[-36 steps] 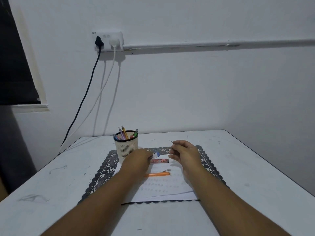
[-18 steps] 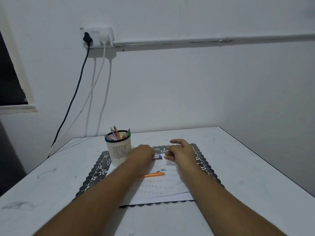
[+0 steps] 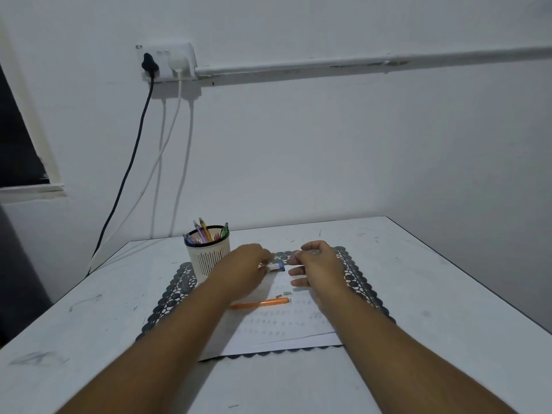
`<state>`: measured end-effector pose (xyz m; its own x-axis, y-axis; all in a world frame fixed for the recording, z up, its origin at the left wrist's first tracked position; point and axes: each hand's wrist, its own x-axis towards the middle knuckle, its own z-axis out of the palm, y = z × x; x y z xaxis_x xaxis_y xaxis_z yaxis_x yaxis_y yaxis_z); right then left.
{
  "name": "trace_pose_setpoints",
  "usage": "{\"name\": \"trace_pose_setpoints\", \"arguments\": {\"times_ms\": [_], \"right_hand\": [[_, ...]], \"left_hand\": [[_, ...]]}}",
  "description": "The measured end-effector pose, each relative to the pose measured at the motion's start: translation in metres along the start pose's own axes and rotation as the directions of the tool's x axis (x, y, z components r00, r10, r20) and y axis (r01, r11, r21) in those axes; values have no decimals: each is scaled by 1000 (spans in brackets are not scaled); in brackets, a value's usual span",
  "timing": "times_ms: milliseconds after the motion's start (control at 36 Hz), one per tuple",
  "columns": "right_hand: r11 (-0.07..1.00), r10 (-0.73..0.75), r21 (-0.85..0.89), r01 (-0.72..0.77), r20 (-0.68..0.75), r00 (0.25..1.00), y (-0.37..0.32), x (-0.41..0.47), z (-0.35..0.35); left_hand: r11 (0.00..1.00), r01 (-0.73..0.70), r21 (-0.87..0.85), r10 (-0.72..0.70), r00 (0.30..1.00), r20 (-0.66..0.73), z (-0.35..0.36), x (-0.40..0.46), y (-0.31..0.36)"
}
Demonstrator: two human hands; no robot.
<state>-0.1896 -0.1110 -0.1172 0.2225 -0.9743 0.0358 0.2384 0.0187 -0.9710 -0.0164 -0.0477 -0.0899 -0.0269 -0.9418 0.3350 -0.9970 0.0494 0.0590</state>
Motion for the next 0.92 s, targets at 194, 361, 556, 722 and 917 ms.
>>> {"name": "trace_pose_setpoints", "arguments": {"times_ms": [194, 361, 556, 722, 917], "right_hand": [[1000, -7, -22, 7, -19, 1000, 2, 0, 0], [998, -8, -58, 5, -48, 999, 4, -1, 0], [996, -24, -81, 22, -27, 999, 3, -4, 1], [994, -53, -99, 51, -19, 998, 2, -8, 5], [995, -99, -27, 100, 22, 995, -4, -16, 11]], "left_hand": [[945, 48, -324, -5, 991, 132, -12, -48, 0], [974, 25, -226, 14, 986, 166, -3, -57, 4], [977, -11, -212, 50, 982, 180, 1, -55, 2], [961, -17, -277, 34, 998, 57, 3, -55, -2], [922, 31, -387, -74, 993, -97, 18, -55, -6]]}}
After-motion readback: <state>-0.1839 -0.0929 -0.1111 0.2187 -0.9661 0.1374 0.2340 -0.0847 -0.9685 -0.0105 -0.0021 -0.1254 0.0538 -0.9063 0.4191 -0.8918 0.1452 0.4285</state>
